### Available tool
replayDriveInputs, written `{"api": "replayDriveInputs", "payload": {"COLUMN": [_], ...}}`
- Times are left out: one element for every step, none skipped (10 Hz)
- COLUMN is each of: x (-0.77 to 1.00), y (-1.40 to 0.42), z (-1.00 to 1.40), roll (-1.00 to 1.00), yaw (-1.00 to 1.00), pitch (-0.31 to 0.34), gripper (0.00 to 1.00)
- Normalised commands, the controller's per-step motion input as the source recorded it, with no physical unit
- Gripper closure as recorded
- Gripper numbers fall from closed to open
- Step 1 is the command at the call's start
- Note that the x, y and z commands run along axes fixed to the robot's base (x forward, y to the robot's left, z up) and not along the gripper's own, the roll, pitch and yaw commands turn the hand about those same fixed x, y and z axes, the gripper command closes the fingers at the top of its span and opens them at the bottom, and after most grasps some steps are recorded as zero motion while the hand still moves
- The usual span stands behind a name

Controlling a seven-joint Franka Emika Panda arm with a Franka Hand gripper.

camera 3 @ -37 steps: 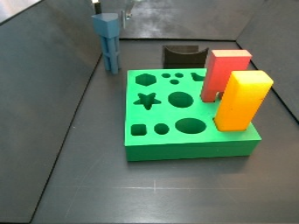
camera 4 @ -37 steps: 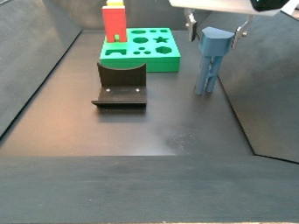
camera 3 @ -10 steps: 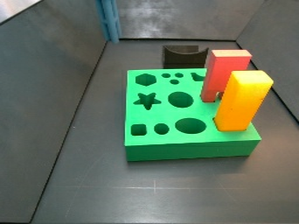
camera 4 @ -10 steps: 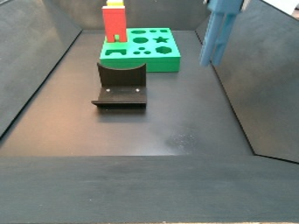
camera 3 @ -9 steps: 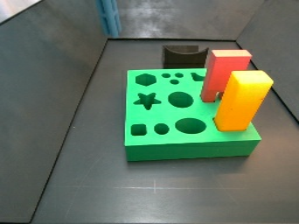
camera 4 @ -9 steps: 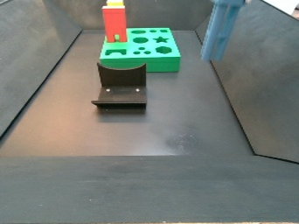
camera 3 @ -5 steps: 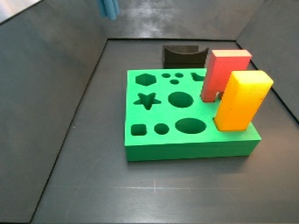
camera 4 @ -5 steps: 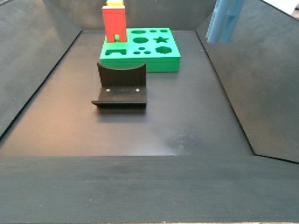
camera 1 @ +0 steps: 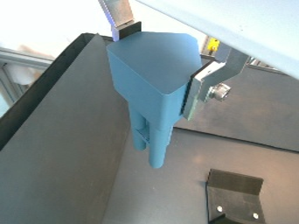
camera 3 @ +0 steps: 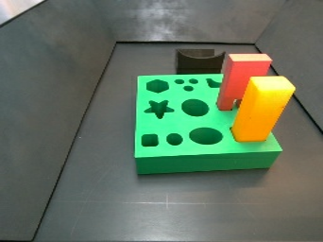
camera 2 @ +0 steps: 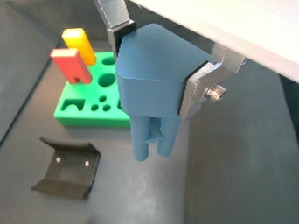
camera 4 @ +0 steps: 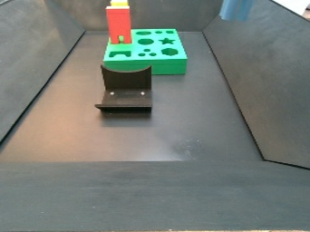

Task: Pick up the 3 prong object. Move up. Move to above the board. Insert the 3 prong object.
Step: Move to above the board, then insert the 3 prong object.

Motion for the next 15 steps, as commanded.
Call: {"api": "replayDriveInputs", "payload": {"x": [0.53,0.54,0.56,0.56,0.56,0.57,0.58,0.60,0.62,0.60,0.41,0.28,0.21,0.03,0.22], "y": [-1.00,-1.00,-1.00,-1.00,-1.00,-1.00,-1.00,-1.00,-1.00,-0.92,-0.55,-0.33,-0.24,0.00,0.01], "z": [0.04,0.04,0.05,0.05,0.05,0.06,0.06,0.07,0.07,0.07,0.05,0.04,0.04,-0.02,-0.19], "roll": [-0.13,-0.11,-0.16,-0.17,-0.13,-0.11,-0.06,-0.02,0.03,0.06,0.10,0.09,0.08,0.00,-0.02], "yaw": [1.00,1.00,1.00,1.00,1.00,0.87,0.61,0.39,0.20,0.11,0.05,0.03,0.03,0.00,-0.16], "pitch": [0.306,0.331,0.365,0.362,0.369,0.335,0.273,0.217,0.164,0.148,0.157,0.146,0.130,0.000,0.000], "gripper": [1.00,1.00,1.00,1.00,1.00,1.00,1.00,1.00,1.00,1.00,1.00,1.00,1.00,1.00,1.00]}}
